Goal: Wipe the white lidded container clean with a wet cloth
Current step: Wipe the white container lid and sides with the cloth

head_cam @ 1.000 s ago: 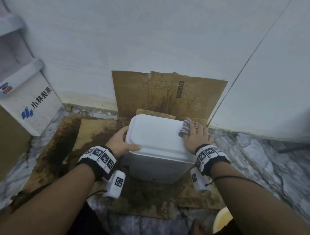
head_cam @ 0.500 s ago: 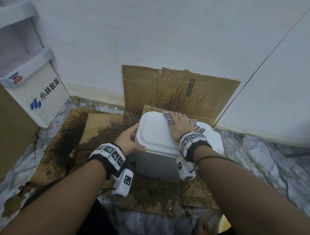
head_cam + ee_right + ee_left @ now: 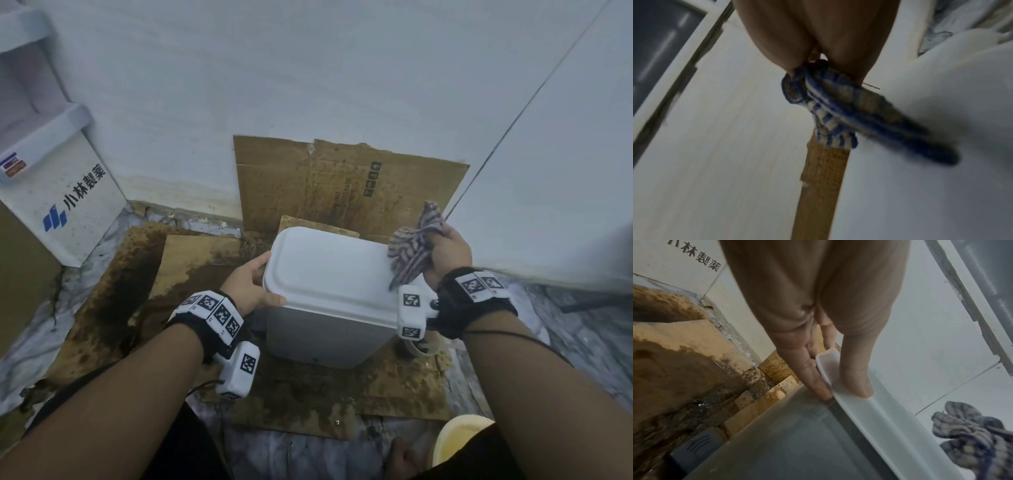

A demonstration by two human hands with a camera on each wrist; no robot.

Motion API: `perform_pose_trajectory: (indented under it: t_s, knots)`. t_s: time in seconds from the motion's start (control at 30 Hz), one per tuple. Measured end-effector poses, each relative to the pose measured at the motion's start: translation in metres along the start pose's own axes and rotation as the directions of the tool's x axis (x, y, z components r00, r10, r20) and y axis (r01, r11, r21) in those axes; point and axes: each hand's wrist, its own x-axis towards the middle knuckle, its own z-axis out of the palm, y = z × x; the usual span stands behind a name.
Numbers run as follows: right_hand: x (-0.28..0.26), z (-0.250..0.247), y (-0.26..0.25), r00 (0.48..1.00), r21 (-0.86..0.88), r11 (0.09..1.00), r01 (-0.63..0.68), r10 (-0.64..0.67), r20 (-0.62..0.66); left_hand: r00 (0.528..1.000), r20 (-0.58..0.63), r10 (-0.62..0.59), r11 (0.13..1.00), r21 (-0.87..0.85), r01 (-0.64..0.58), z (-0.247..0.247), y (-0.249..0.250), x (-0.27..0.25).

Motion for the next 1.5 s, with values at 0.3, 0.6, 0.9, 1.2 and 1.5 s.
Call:
perform_pose_trajectory:
  t_s: [0.3,0.6,0.9,1.2,1.5]
  knots:
    - [-0.033,0.012,0.021,0.930,-0.781,0.508,0.362,-0.140,0.340,1.000,-0.010,0.001,1.000,0.021,-0.001,0.003,0.002,-0.004]
    - [-0.057,0.029,0.067,0.867,-0.869,-0.052,0.492,-0.069,0.494,1.000,-0.008,-0.016,1.000,0.004,0.016,0.001,-0.002,0.001]
    - [-0.067,0.105,0.075,0.820,-0.824,-0.025,0.566,-0.080,0.566,0.999,0.031,0.011,0.997,-0.074,-0.009,-0.004,-0.014,0.012]
    - [-0.095,0.141,0.088,0.608,-0.611,-0.042,0.790,-0.075,0.791,0.998,0.064,-0.027,0.979,-0.198,0.039,-0.006,-0.026,0.019]
    - [-0.105,0.099,0.103,0.351,-0.370,-0.131,0.920,-0.148,0.925,0.990,0.136,-0.029,0.927,-0.366,0.078,-0.007,-0.031,0.016]
